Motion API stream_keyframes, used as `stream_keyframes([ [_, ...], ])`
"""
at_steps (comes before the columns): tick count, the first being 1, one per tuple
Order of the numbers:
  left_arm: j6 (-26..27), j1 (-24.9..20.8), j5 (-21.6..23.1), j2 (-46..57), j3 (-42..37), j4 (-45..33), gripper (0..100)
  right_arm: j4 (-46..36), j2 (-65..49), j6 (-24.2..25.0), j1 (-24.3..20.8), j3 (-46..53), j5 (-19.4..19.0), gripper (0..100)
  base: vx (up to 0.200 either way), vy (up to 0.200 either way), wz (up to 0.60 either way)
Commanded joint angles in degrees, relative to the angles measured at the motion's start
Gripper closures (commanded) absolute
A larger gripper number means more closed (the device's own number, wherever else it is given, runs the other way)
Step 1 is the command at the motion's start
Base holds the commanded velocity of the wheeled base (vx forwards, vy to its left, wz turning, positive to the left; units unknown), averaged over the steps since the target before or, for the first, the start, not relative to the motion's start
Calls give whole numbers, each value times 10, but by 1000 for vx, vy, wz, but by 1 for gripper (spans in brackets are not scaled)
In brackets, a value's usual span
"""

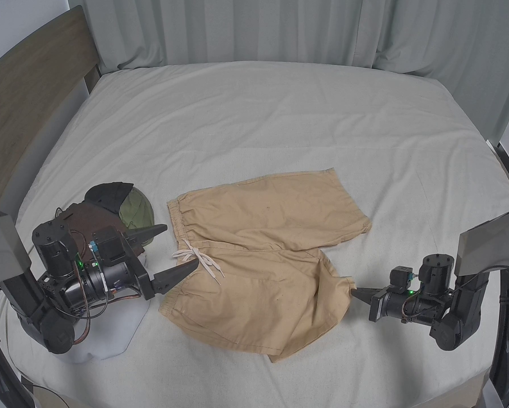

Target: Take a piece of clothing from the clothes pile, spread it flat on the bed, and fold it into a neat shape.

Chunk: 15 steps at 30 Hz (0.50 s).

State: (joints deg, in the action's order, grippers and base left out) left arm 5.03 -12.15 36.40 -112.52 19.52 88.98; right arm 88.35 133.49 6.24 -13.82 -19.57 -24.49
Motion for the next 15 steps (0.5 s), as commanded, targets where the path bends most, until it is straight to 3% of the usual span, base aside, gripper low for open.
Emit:
stream_keyframes([
  [1,0,0,0,-2,0,2,0,0,-3,-2,19,-10,0,100,0,0,0],
  [15,0,1,0,-2,1,2,0,-1,-3,-3,61,-21,0,100,0,0,0],
])
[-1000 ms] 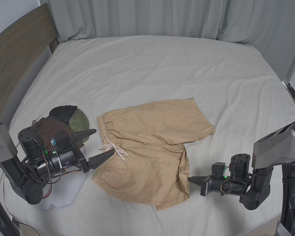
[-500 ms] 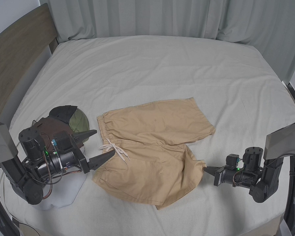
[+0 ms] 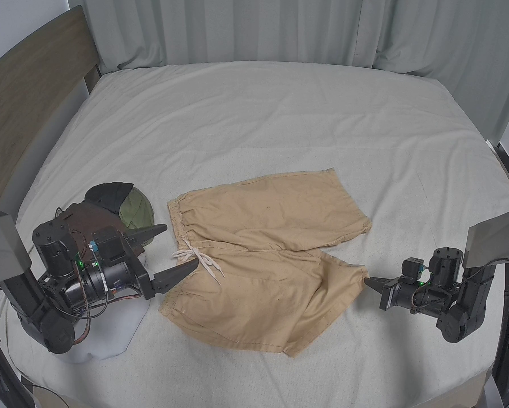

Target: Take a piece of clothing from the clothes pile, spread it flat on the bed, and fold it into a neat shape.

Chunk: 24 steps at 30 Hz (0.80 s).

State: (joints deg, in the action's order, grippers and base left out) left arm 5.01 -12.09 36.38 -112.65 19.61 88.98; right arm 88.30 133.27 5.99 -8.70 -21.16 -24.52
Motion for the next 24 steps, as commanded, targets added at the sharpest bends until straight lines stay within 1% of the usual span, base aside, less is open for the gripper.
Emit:
stream_keyframes([
  [1,0,1,0,-1,0,2,0,-1,-1,0,12,-5,0,100,0,0,0],
  [5,0,1,1,0,0,2,0,-1,-1,0,20,-12,0,100,0,0,0],
  [13,0,1,0,0,2,2,0,-2,2,3,32,-54,1,100,0,0,0],
  [24,0,0,0,0,0,2,0,-1,6,7,34,-105,6,100,0,0,0],
])
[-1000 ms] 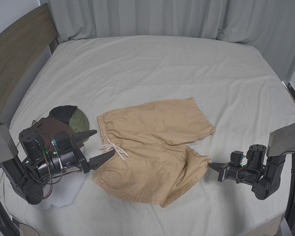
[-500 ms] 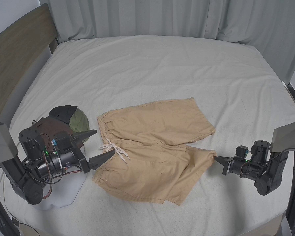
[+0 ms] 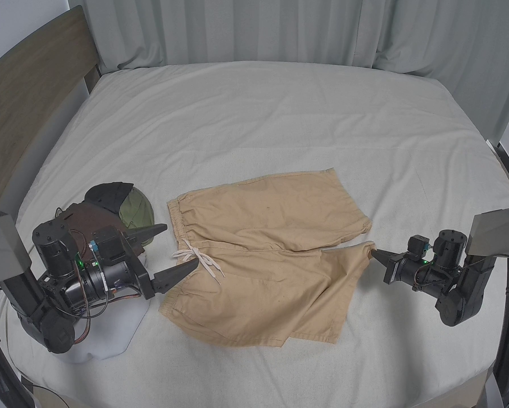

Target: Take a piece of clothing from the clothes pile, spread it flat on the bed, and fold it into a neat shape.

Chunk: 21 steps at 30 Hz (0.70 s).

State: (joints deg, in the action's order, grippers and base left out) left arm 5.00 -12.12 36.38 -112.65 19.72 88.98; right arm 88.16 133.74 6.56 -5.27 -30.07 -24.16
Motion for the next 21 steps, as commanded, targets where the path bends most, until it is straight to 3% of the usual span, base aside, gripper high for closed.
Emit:
stream_keyframes([
  [1,0,0,0,0,-1,2,0,1,1,3,0,-21,7,100,0,0,0],
  [21,0,-4,0,0,-2,2,0,1,27,17,-4,-74,14,100,0,0,0],
])
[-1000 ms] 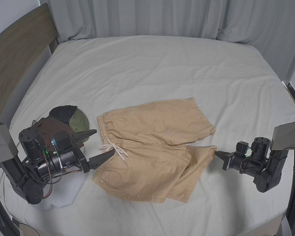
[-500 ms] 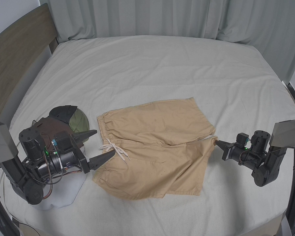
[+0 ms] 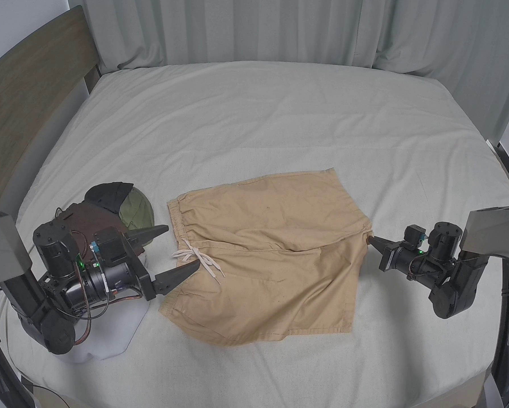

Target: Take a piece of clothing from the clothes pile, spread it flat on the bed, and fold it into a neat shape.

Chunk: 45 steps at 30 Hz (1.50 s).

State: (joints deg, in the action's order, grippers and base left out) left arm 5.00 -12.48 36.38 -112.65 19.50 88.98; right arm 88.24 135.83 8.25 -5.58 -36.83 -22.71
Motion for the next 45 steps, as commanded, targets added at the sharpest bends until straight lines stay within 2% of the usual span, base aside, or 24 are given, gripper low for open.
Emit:
stream_keyframes([
  [1,0,0,0,0,0,2,0,0,6,0,0,-6,0,100,0,0,0],
  [11,0,0,0,0,0,2,0,1,8,1,-1,-6,-1,100,0,0,0],
  [12,0,0,0,0,0,2,0,1,8,2,-1,-5,0,0,0,0,0],
  [17,0,0,0,0,0,2,0,1,-4,9,-2,9,-1,0,0,0,0],
  [23,0,-1,0,0,0,2,0,2,-24,11,-4,77,-35,0,0,0,0],
  [30,0,-1,0,0,0,2,0,2,-30,3,-16,126,-37,0,0,0,0],
  [34,0,-1,0,0,-1,2,0,2,-31,-3,-24,158,-55,0,0,0,0],
  [39,0,-1,0,0,-1,2,0,1,-23,-10,-34,191,-59,0,0,0,0],
  [45,0,-1,0,0,-1,2,0,1,-14,-18,-36,206,-95,0,0,0,0],
])
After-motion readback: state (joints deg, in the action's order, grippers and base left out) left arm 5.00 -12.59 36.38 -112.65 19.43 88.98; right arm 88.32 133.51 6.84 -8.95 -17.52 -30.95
